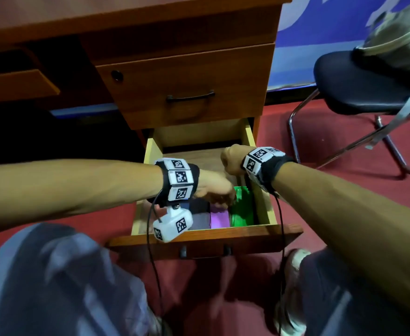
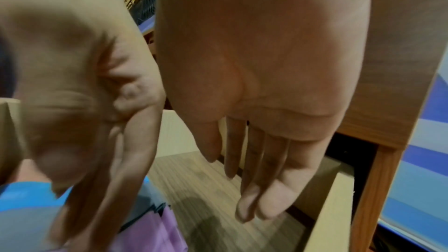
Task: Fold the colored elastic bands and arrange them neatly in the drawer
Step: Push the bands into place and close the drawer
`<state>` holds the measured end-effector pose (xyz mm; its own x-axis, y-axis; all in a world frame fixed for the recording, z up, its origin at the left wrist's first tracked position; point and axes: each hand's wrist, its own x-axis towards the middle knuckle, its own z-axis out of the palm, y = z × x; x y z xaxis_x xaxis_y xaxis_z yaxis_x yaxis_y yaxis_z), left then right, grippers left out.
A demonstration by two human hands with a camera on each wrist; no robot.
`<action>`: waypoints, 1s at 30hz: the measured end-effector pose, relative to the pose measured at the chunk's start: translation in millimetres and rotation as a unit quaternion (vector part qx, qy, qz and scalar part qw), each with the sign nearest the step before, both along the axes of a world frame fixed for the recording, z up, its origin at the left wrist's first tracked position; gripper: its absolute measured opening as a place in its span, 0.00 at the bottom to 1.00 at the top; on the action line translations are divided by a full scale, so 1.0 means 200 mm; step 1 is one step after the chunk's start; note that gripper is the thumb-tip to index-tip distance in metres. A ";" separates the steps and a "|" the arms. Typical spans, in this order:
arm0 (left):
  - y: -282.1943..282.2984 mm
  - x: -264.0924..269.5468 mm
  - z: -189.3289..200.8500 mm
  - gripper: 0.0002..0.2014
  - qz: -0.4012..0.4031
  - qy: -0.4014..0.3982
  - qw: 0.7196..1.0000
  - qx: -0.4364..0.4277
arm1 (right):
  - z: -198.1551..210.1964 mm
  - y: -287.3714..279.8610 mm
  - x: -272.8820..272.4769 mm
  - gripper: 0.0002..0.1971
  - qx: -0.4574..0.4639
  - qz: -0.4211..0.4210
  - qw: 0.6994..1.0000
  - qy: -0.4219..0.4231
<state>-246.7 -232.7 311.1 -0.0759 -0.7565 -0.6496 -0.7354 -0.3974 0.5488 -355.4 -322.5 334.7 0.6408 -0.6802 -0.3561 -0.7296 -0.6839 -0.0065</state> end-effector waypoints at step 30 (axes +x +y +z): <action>0.70 0.38 0.41 0.27 -0.060 -0.274 0.940 -0.195 | 0.20 0.52 -0.37 0.46 -0.033 0.128 0.991 -0.006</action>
